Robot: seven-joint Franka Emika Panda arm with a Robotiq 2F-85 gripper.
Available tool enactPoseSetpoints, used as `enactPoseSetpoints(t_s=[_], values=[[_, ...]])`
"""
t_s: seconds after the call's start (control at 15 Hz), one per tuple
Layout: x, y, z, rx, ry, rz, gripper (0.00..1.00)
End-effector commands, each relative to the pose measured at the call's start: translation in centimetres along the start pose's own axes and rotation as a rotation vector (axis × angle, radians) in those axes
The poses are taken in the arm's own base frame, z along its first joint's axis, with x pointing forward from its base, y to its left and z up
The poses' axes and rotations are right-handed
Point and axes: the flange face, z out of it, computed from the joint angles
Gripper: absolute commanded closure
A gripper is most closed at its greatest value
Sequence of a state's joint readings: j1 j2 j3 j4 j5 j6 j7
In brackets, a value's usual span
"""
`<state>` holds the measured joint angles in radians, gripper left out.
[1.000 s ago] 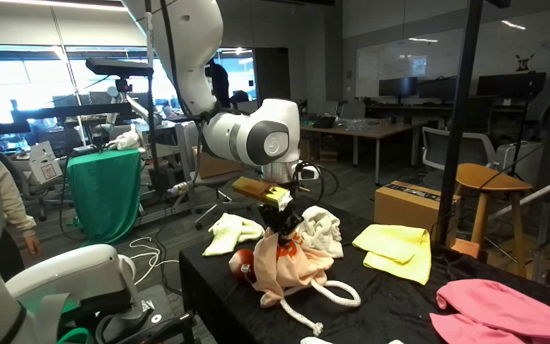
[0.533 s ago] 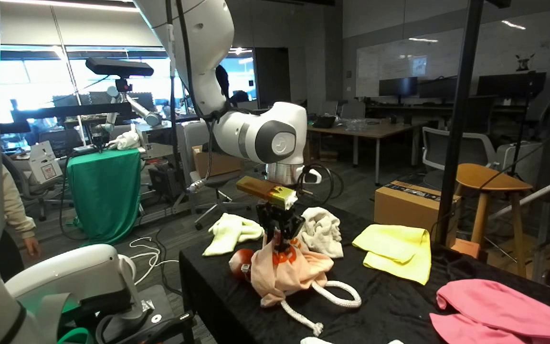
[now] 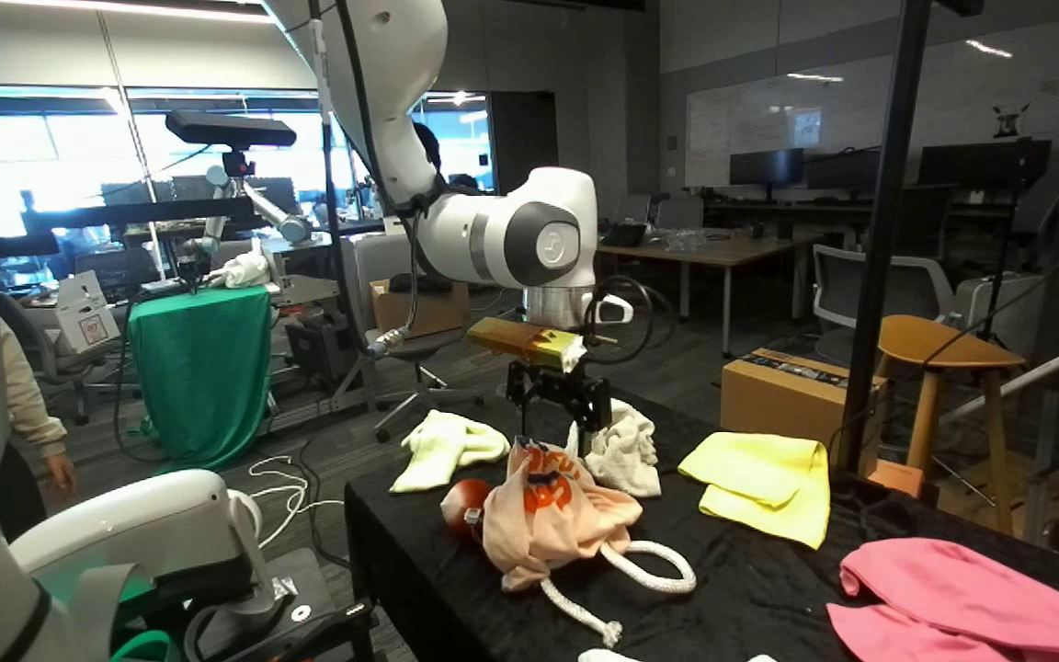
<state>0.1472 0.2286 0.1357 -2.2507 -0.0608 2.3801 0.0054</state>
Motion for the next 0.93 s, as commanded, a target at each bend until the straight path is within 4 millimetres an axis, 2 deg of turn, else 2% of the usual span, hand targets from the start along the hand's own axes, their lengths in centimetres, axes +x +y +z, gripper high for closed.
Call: enactPoseSetpoints(t_s=[0.0,0.27,0.4,0.6,0.87], values=[[1.4,-0.2,-3.3,-0.059,0.111,-0.016,0.00],[5.5,-1.3,-4.3,-0.126,0.233,-0.062,0.00],[8.1,-1.7,-3.5,-0.167,0.281,-0.052,0.00],[11.8,-2.2,-1.1,-0.207,0.288,-0.027,0.00],[15.5,-3.1,2.1,-0.185,0.285,0.002,0.00]])
